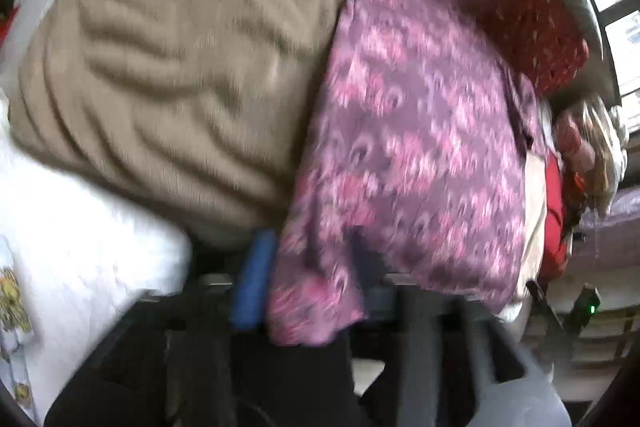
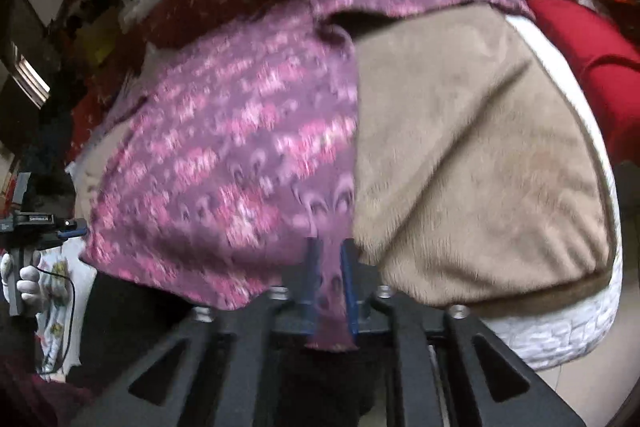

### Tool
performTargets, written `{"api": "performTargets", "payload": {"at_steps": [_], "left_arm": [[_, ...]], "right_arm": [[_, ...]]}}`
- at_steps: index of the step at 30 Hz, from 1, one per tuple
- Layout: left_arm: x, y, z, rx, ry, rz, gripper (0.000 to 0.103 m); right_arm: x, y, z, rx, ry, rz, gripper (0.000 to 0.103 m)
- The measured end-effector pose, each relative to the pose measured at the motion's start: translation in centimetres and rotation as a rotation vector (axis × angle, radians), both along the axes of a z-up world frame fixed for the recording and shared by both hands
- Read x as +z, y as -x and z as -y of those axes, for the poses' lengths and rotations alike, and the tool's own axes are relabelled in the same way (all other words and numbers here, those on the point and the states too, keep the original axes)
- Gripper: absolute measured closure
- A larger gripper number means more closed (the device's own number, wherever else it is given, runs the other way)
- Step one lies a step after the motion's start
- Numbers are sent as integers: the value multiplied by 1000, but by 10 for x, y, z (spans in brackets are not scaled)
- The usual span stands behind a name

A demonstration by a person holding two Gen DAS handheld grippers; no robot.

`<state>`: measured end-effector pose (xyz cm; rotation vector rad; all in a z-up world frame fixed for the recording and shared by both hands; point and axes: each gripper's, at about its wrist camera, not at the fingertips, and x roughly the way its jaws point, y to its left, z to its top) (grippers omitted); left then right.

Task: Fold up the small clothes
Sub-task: 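Grasp the shirt hem with the left gripper while the right gripper grasps the hem beside it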

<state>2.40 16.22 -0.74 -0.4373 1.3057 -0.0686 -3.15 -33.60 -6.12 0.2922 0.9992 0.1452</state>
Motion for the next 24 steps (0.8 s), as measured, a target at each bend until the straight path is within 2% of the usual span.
{"api": "performTargets", "payload": {"at_steps": [1,2,5,7,8,9,10,13,16,17,19,22,24], "left_arm": [[-2,-10,1,13,-13,14,37],[-5,-16,-2,19,-21,12,36],[-38,-35,11,21,-51,-73,37],[-61,-39,13,19,-98,-119,43],[-68,-40,14,13,-130,-136,57],[-74,-41,15,5,-153,-155,66],[-77,-39,12,11,-151,-173,68],[-66,-31,-1,39,-84,-158,73],[-47,-28,0,8,-100,-91,71],[-46,-29,4,-3,-110,-87,66],[-55,-36,10,-16,-143,-107,62],[-69,-42,17,-30,-141,-181,63],[-65,-45,21,-36,-104,-174,63]], "right_arm": [[1,-2,0,-8,5,7,57],[1,-5,-2,-18,17,13,53],[-10,-16,-10,-23,36,-12,53],[-22,-21,-13,-28,54,-42,56],[-29,-24,-15,-18,65,-62,65],[-36,-26,-16,-5,82,-80,93],[-39,-28,-18,15,99,-93,98],[-23,-23,-18,20,91,-40,97],[0,-17,-17,14,59,60,93],[2,-19,-17,9,64,71,92],[-9,-28,-19,10,82,28,92],[-40,-46,-23,20,108,-112,93],[-33,-47,-20,23,88,-93,93]]}}
